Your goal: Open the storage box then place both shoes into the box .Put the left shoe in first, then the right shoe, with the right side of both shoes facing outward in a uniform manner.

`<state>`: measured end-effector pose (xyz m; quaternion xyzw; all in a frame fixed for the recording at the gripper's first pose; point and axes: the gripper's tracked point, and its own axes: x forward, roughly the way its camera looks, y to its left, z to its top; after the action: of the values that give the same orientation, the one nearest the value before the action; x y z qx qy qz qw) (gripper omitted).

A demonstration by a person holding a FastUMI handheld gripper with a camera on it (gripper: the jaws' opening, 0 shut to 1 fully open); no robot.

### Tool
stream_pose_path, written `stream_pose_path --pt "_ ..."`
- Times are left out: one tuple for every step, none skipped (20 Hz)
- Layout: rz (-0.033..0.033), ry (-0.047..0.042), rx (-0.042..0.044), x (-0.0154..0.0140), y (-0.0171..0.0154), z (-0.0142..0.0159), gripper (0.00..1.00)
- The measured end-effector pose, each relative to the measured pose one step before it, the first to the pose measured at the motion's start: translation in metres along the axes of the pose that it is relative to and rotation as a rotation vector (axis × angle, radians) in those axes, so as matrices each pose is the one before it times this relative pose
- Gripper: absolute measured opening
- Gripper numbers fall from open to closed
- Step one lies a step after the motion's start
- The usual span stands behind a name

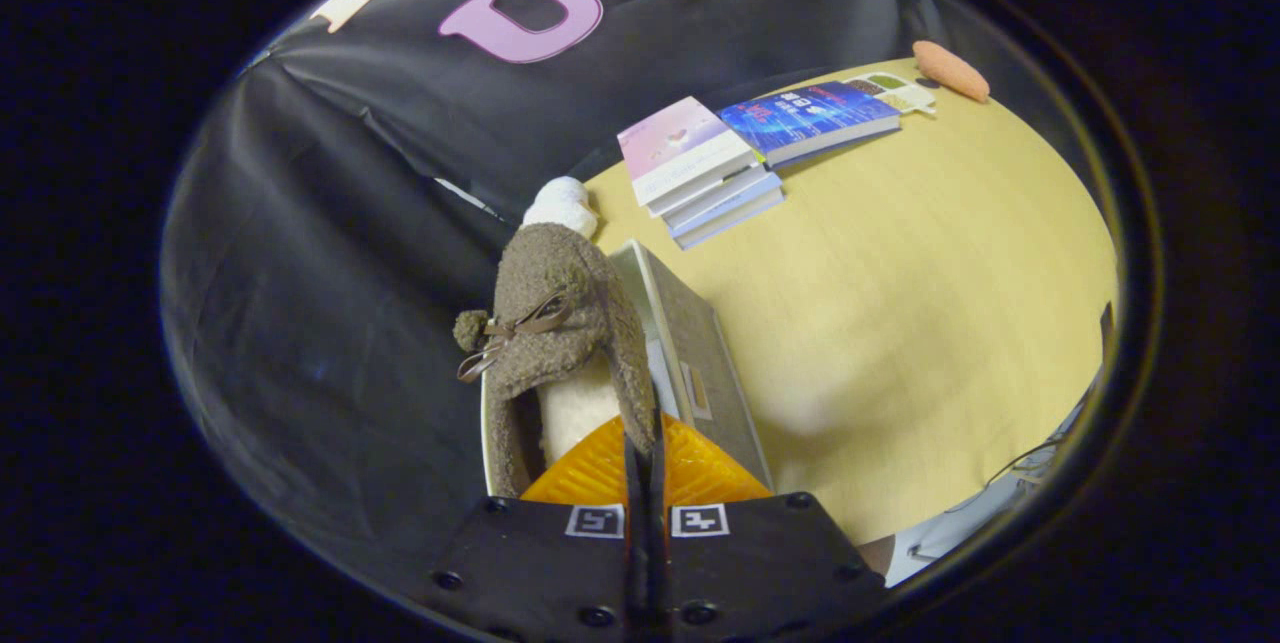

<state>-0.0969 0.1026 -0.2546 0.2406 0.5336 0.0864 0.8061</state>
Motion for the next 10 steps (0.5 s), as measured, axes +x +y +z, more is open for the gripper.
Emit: stream_pose_path --pt "-0.00677 0.00344 0.00225 0.00162 -0.00208 -0.00277 0.04" --pt "-0.00563 0.00508 0.00202 0.00118 -0.00108 -0.00251 0.04" --pt "-0.004 0.00427 0.00399 0.00119 -0.00187 -0.00164 0.04" --pt "-0.00418 0.00283 0.00202 0.00043 -0.00117 -0.00161 0.04" --pt "-0.00381 0.0004 0.00011 0.00061 -0.00193 -0.00006 0.04" --pt "-0.00023 0.0 0.00144 0.00011 -0.00027 -0.00033 0.04" --pt "0.00203 0.00167 0.00299 0.00073 0.00037 0.00022 0.04" --pt "0.00073 0.00026 0.00103 0.00046 0.00046 -0.00007 0.04" --pt "0.00036 0.00313 -0.0007 0.00124 -0.00009 0.00053 0.04" --pt "-0.00008 0.00174 0.00079 0.00034 0.00105 -0.00084 0.04"
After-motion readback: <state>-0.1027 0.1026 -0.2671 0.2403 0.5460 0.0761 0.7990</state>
